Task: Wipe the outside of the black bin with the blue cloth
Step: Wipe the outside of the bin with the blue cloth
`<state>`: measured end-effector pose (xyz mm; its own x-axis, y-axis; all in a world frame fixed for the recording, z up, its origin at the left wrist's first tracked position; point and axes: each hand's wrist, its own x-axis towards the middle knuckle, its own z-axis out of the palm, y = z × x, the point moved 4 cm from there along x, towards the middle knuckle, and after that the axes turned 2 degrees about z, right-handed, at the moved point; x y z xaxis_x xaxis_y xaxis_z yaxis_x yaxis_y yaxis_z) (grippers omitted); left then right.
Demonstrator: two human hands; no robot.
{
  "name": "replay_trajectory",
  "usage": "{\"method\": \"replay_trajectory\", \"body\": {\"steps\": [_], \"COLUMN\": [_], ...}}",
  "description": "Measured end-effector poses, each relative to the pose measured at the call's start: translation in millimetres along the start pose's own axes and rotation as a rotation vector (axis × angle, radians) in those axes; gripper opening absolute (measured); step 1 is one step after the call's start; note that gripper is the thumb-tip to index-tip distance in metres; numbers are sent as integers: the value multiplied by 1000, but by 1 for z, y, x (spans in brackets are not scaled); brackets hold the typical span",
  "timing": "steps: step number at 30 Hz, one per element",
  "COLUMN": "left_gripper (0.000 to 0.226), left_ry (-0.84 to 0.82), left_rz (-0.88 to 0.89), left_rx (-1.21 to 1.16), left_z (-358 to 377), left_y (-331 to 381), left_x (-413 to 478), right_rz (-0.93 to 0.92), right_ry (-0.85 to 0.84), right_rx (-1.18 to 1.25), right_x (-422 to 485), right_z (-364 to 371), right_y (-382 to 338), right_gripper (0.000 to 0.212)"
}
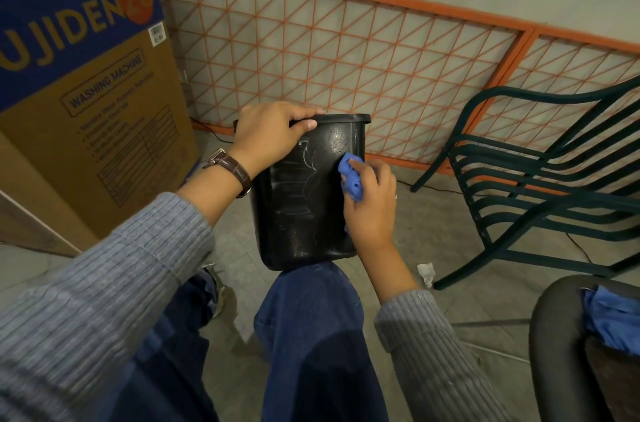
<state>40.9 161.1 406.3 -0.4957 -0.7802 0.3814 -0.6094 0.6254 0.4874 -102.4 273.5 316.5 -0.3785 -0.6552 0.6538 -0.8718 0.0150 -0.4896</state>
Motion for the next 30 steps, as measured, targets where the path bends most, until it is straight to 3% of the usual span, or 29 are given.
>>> {"method": "replay_trajectory", "body": {"steps": [2,6,8,11,15,20,26,30], "left_gripper": [27,27,29,28,28,29,28,27], "left_ry": [7,-15,-18,-1,9,-10,-30,-52], "left_rz": [11,0,-7,7,42,13,-37,-92], "left_rx": [14,-7,1,-3,17,-6,-51,-104], "left_z": [0,-2,-3,-3,-2,-3,-4,-4], "left_y": [4,-2,-7,-2,6,-8,-18,-26], "left_x": [0,0,-2,-3,-2,-2,-3,-3], "right_rz": [-19,-301,-235,19,-26,-418,-298,-494], "right_ry": [20,-124,-142,-32,14,-215,-325,-489], "right_rx": [-20,-97,-77,-43,-23,-73,-35,-86], "right_x": [5,-17,-18,11,42,13,8,-15], "right_z": [2,9,3,-2,5,7,-8,-14], "right_y": [-10,-8,6,6,-22,-12,29,40], "right_gripper": [41,40,39,33,30,29,24,27]}}
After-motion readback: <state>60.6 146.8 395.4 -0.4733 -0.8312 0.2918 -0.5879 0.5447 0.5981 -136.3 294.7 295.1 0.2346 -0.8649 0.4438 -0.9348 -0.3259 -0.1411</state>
